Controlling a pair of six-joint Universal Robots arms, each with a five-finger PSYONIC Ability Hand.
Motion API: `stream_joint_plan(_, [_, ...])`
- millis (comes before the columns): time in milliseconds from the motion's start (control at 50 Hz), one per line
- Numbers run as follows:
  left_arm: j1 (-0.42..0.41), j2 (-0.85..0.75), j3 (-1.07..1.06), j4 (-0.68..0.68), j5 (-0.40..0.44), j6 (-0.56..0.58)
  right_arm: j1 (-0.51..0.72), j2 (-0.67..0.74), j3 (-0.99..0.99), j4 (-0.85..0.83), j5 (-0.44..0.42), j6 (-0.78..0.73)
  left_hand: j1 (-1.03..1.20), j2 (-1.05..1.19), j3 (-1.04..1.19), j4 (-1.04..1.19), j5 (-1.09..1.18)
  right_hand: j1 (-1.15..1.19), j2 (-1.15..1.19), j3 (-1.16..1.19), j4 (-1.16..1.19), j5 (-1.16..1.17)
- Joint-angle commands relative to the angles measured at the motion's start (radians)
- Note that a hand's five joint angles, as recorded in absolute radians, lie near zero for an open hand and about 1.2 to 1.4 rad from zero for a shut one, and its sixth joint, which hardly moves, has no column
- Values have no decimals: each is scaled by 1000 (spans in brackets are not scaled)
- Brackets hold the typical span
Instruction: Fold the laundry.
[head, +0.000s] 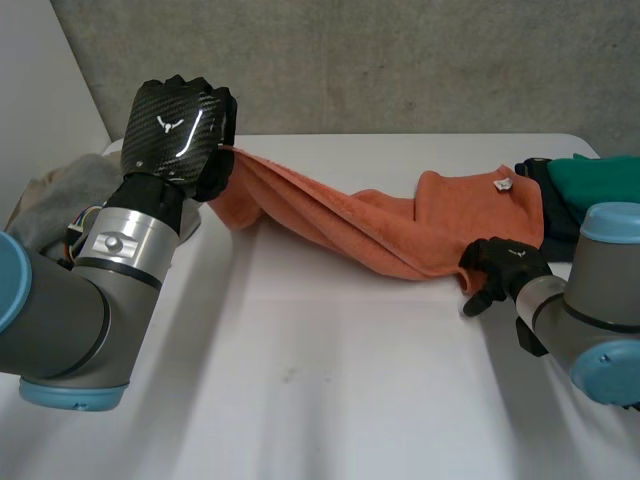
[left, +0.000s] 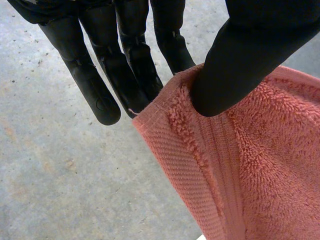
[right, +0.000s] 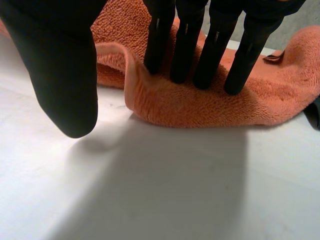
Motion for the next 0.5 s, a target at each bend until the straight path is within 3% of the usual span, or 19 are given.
stream_joint_plan(20, [1, -1, 7, 0, 1, 0, 12, 73, -107, 9, 7, 0, 229, 192, 200, 191, 245, 124, 120, 124, 122, 130])
stream_joint_plan(200, [6, -3, 16, 0, 1, 0, 14, 141, -204, 7, 8, -2, 229, 192, 200, 191, 245, 241, 237, 241, 239, 247])
stream_joint_plan(280, [9, -5, 18, 2, 0, 0, 13, 175, -249, 6, 28, -3, 229, 192, 200, 191, 245, 464, 460, 464, 462, 470])
stream_joint_plan(320, [10, -5, 18, 2, 0, 0, 13, 187, -275, 9, 47, -6, 229, 192, 200, 191, 245, 809, 806, 809, 808, 816])
stream_joint_plan(500, [9, 20, 44, -6, -7, -2, -4, 97, -281, 38, 48, -78, 229, 192, 200, 191, 245, 813, 809, 813, 811, 819])
